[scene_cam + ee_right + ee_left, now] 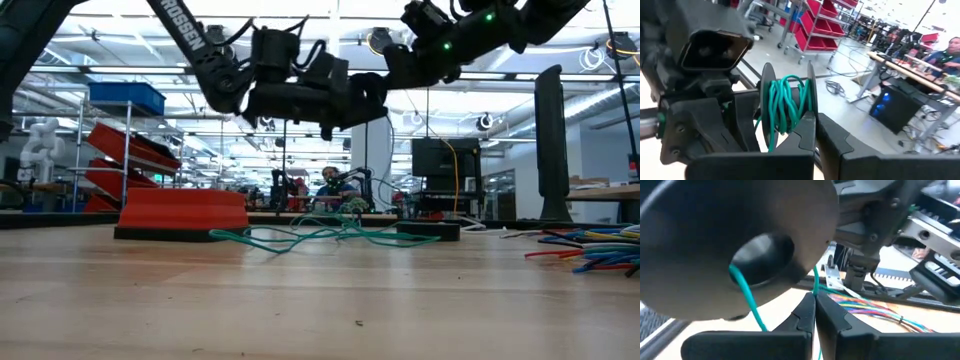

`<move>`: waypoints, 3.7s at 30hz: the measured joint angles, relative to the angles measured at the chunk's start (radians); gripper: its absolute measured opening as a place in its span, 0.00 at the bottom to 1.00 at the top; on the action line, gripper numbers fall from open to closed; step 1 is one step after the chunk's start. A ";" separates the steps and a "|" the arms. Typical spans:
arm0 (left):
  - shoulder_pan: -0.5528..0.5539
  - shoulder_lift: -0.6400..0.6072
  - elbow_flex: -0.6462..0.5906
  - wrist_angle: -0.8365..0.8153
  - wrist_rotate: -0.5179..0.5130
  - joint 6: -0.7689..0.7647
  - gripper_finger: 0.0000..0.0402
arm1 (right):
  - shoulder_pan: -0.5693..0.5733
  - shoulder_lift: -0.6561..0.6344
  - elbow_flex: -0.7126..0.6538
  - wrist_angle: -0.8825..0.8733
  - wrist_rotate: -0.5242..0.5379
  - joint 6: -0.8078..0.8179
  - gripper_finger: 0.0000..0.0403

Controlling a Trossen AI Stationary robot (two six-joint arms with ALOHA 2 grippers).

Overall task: Coiling cords
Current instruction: Coil the green wire cable on the spool

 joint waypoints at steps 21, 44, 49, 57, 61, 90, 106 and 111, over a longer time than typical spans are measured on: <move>0.064 0.000 -0.061 0.139 0.182 0.068 0.38 | -0.040 0.000 0.000 0.188 -0.215 0.095 0.00; 0.121 0.034 -0.060 0.251 0.445 0.014 0.38 | -0.040 -0.243 0.000 0.036 -0.264 0.072 0.00; 0.109 0.034 -0.060 0.253 0.448 0.014 0.38 | -0.040 -0.257 0.000 0.021 -0.263 0.072 0.00; 0.104 0.049 -0.059 0.215 0.379 0.017 0.21 | -0.040 -0.256 0.000 0.021 -0.283 0.073 0.00; 0.102 0.079 -0.046 0.201 0.401 0.015 0.04 | -0.040 -0.256 0.000 0.021 -0.286 0.073 0.00; 0.039 0.144 0.049 0.274 0.703 -0.109 0.55 | -0.040 -0.256 0.000 0.017 -0.318 0.094 0.00; -0.022 0.143 0.122 0.122 0.616 -0.022 0.55 | -0.040 -0.252 0.000 0.030 -0.339 0.097 0.00; -0.014 0.143 0.122 0.114 0.566 -0.016 0.50 | -0.040 -0.252 0.000 0.031 -0.339 0.096 0.00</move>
